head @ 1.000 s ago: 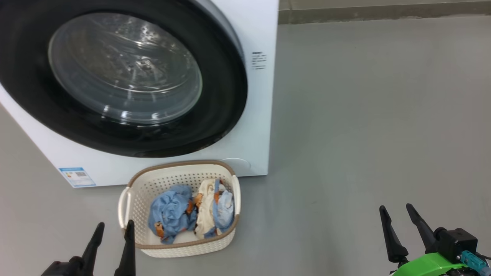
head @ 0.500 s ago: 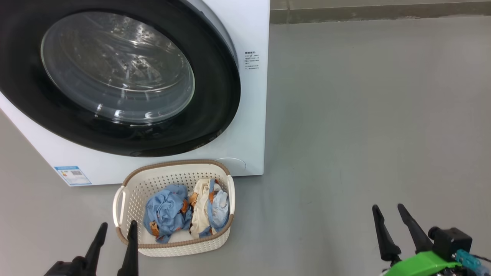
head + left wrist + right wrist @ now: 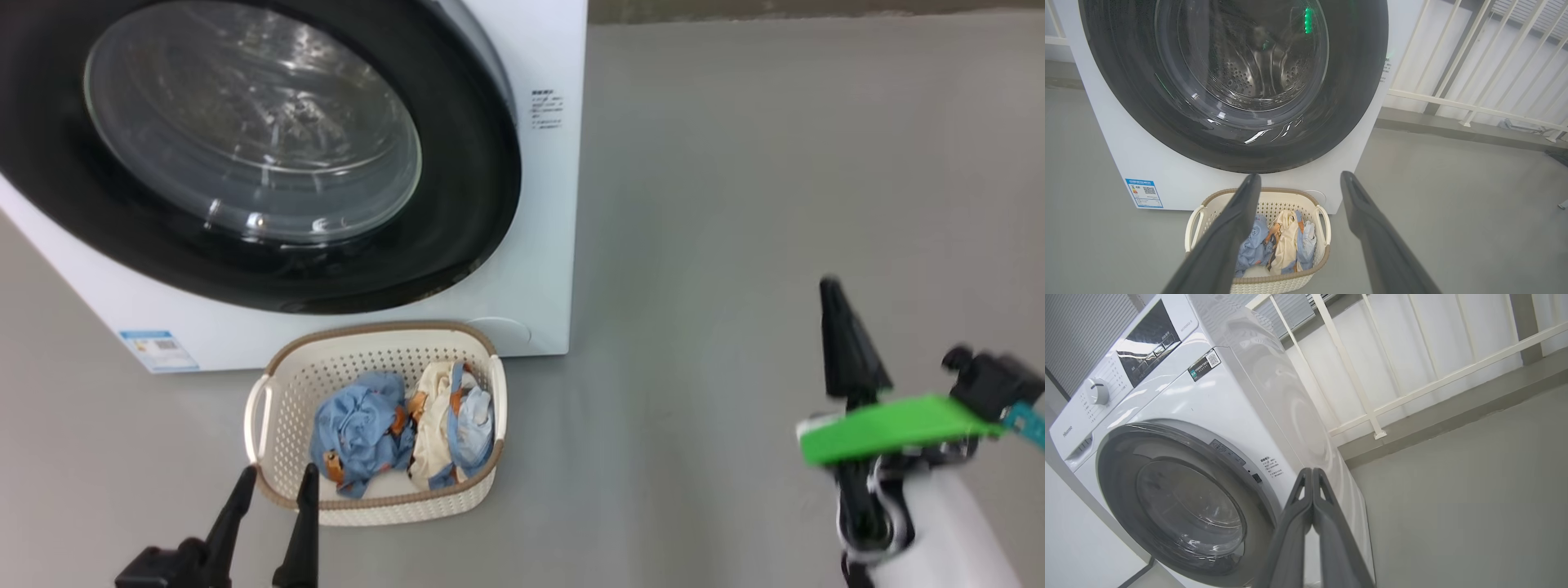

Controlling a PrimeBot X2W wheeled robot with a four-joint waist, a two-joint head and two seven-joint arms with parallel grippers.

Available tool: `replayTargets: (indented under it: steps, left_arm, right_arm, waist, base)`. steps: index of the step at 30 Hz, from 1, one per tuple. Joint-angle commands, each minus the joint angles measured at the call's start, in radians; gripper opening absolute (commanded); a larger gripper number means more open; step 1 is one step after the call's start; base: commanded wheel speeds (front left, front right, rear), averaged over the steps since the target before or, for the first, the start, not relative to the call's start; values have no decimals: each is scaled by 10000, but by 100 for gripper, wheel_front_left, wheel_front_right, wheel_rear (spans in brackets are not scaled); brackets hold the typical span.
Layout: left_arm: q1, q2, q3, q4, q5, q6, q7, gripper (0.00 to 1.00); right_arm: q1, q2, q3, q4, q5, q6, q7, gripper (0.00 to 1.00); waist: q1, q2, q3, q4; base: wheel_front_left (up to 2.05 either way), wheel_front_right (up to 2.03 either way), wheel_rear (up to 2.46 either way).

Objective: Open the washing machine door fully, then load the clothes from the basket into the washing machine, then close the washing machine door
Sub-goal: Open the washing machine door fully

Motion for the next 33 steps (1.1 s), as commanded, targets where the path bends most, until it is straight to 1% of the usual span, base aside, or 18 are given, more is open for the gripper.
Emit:
replayTargets:
  steps: [1, 9, 11, 17, 19, 20, 21, 23, 27, 30, 33]
  left_arm:
    - [-528, 170, 285, -284, -56, -17, -67, 100]
    - [-1015, 142, 29, -323, -213, -17, -67, 100]
    - [-1168, 135, -93, -313, -243, -17, -67, 100]
    - [-1657, 99, -369, -247, -366, -17, -67, 100]
    - [-1798, 77, -419, -185, -415, -17, -67, 100]
    - [-1798, 77, -419, -185, -415, -17, -67, 100]
    - [-1862, 59, -434, -166, -442, -17, -67, 100]
    - [-1969, 26, -468, -140, -491, -17, -67, 100]
    - [-2161, -41, -567, -131, -551, -17, -67, 100]
    - [-2307, -85, -597, -155, -592, -17, -67, 100]
    - [-2456, -131, -612, -176, -625, -17, -67, 100]
  right_arm:
    - [-599, 59, 196, -159, 326, 16, -120, 0]
    - [-2461, 20, 31, 307, 1659, 16, -120, 0]
    - [-2972, -138, 143, 536, 1972, 16, -120, 0]
    - [-4514, -652, 597, 1319, 3648, 16, -120, 0]
    - [-4925, -886, 869, 1561, 4240, 16, -101, 0]
    - [-4925, -886, 869, 1561, 4240, 16, -101, 0]
    - [-5118, -991, 1003, 1653, 4566, 16, -34, 0]
    - [-5480, -1171, 1119, 1824, 5317, 16, 177, 0]
    - [-6127, -1697, 1536, 2017, 6353, 16, 807, 0]
    - [-6537, -2009, 1786, 2015, 7241, 16, 1554, 0]
    - [-6863, -2267, 1960, 1984, 8152, 16, 2533, 0]
  waist:
    - [0, 0, 161, 164]
    - [0, 0, 777, 745]
    - [0, 0, 950, 918]
    - [0, 0, 1451, 1453]
    - [0, 0, 1596, 1641]
    - [0, 0, 1596, 1641]
    - [0, 0, 1674, 1723]
    - [0, 0, 1821, 1879]
    - [0, 0, 2181, 2157]
    - [0, 0, 2473, 2321]
    - [0, 0, 2736, 2436]
  base:
    - [0, 0, 0]
    - [0, 0, 0]
    - [0, 0, 0]
    - [0, 0, 0]
    - [0, 0, 0]
    - [0, 0, 0]
    - [0, 0, 0]
    - [0, 0, 0]
    - [0, 0, 0]
    - [0, 0, 0]
    - [0, 0, 0]
